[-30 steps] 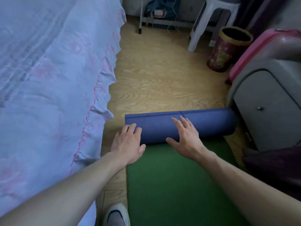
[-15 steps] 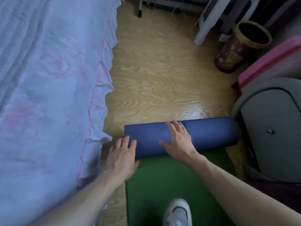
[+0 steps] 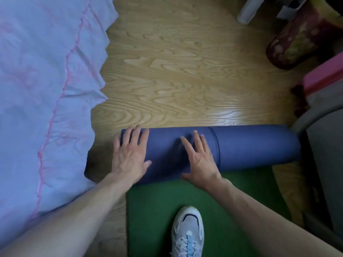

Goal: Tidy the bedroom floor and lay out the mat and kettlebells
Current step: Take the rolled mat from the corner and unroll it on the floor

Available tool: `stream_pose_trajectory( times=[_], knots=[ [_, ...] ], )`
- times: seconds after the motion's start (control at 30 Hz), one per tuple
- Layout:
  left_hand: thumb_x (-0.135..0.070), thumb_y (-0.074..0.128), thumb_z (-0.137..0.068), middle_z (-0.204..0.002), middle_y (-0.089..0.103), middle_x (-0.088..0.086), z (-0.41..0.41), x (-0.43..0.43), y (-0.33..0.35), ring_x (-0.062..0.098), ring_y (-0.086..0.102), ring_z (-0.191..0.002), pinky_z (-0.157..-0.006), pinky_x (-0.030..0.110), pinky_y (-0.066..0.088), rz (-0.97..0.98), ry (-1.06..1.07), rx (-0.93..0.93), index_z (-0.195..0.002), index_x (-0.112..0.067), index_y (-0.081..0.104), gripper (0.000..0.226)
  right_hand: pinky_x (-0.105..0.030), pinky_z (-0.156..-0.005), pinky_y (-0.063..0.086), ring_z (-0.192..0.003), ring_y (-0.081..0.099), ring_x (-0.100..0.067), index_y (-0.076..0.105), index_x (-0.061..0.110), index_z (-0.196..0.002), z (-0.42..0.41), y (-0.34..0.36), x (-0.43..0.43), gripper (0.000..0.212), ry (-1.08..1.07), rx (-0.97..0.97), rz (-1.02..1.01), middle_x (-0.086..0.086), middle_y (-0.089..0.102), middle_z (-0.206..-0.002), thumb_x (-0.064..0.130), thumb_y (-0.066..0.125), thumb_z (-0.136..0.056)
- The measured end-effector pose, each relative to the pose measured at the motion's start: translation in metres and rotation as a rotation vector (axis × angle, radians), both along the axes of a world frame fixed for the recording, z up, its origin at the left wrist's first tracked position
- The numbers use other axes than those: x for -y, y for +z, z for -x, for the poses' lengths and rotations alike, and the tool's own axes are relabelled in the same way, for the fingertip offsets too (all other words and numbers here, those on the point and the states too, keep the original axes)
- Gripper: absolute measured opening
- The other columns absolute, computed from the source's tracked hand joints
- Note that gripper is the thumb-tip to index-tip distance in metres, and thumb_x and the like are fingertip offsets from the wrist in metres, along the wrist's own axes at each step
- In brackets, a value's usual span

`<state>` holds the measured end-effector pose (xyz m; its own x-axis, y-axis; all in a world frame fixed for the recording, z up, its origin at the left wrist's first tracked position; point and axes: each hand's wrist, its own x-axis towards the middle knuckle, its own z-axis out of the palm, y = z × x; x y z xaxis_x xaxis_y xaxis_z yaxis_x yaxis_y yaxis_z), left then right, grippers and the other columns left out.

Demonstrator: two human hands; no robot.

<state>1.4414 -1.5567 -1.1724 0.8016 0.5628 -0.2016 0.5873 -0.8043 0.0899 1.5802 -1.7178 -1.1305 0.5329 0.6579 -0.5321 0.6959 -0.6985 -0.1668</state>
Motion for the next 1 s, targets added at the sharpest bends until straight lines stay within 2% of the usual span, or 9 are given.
stream_pose_trajectory(
  times=[0.07,0.13,0.23,0.43,0.6,0.7,0.83,1.0],
  knots=[
    [-0.035,0.074,-0.076,-0.148,0.046,0.009,-0.025,-0.022,0.010,0.033,0.041,-0.134,-0.103,0.054,0.036,-0.056,0.100,0.161,-0.140,-0.012,0.043,0.075,-0.046,-0.125,0.007,-0.154,-0.012,-0.033,0.002,0.023,-0.159,-0.021,-0.001,-0.021,0.102,-0.047,0.082,-0.097,-0.012,-0.016,-0.166,0.030,0.073,-0.085],
    [-0.033,0.066,-0.082,-0.146,0.048,0.010,-0.048,-0.035,0.024,0.033,0.042,-0.134,-0.104,0.053,0.036,-0.062,0.142,0.241,-0.138,-0.011,0.047,0.063,-0.044,-0.125,0.008,-0.154,-0.008,-0.032,0.008,0.023,-0.158,-0.041,0.003,-0.044,0.097,-0.108,0.092,-0.169,-0.012,-0.010,-0.167,0.032,0.072,-0.086],
    [-0.043,0.065,-0.081,-0.150,0.045,0.012,-0.072,-0.042,0.043,0.034,0.040,-0.138,-0.109,0.053,0.034,-0.048,0.095,0.195,-0.139,-0.011,0.047,0.069,-0.045,-0.124,0.010,-0.154,-0.009,-0.032,0.006,0.025,-0.157,-0.069,0.015,-0.073,0.102,-0.063,0.066,-0.157,-0.012,-0.012,-0.166,0.038,0.074,-0.083],
    [-0.053,0.078,-0.066,-0.150,0.044,0.014,-0.107,-0.079,0.071,0.035,0.041,-0.137,-0.107,0.053,0.038,-0.007,0.069,0.020,-0.138,-0.013,0.049,0.088,-0.044,-0.125,0.009,-0.154,-0.011,-0.032,0.000,0.029,-0.157,-0.127,0.043,-0.120,0.113,-0.030,0.041,-0.131,-0.011,-0.016,-0.166,0.046,0.077,-0.078],
    [-0.054,0.073,-0.073,-0.155,0.038,0.014,-0.154,-0.140,0.082,0.035,0.035,-0.141,-0.111,0.047,0.035,-0.015,0.081,0.038,-0.144,-0.014,0.043,0.087,-0.043,-0.125,0.010,-0.154,-0.009,-0.031,0.001,0.029,-0.157,-0.173,0.049,-0.179,0.114,-0.109,-0.003,-0.158,-0.010,-0.012,-0.167,0.047,0.079,-0.076],
    [-0.052,0.071,-0.076,-0.157,0.033,0.013,-0.194,-0.185,0.070,0.035,0.031,-0.142,-0.113,0.045,0.032,-0.003,0.077,0.078,-0.147,-0.015,0.038,0.086,-0.042,-0.125,0.009,-0.154,-0.008,-0.031,0.001,0.028,-0.158,-0.206,0.039,-0.224,0.113,-0.120,0.000,-0.185,-0.011,-0.011,-0.167,0.049,0.077,-0.077],
    [-0.057,0.066,-0.079,-0.164,0.016,0.007,-0.256,-0.251,0.039,0.030,0.018,-0.148,-0.114,0.044,0.028,0.034,0.074,0.067,-0.153,-0.025,0.023,0.091,-0.045,-0.123,0.010,-0.154,-0.009,-0.031,0.000,0.029,-0.157,-0.257,0.011,-0.292,0.113,-0.131,0.035,-0.210,-0.010,-0.012,-0.167,0.051,0.076,-0.077],
    [-0.064,0.075,-0.065,-0.165,0.011,0.009,-0.312,-0.327,-0.029,0.030,0.015,-0.150,-0.115,0.049,0.025,0.008,0.040,0.003,-0.154,-0.027,0.013,0.115,-0.051,-0.122,0.005,-0.153,-0.015,-0.033,-0.007,0.031,-0.157,-0.318,-0.040,-0.367,0.125,-0.100,0.082,-0.105,-0.011,-0.020,-0.165,0.050,0.081,-0.071]
  ],
)
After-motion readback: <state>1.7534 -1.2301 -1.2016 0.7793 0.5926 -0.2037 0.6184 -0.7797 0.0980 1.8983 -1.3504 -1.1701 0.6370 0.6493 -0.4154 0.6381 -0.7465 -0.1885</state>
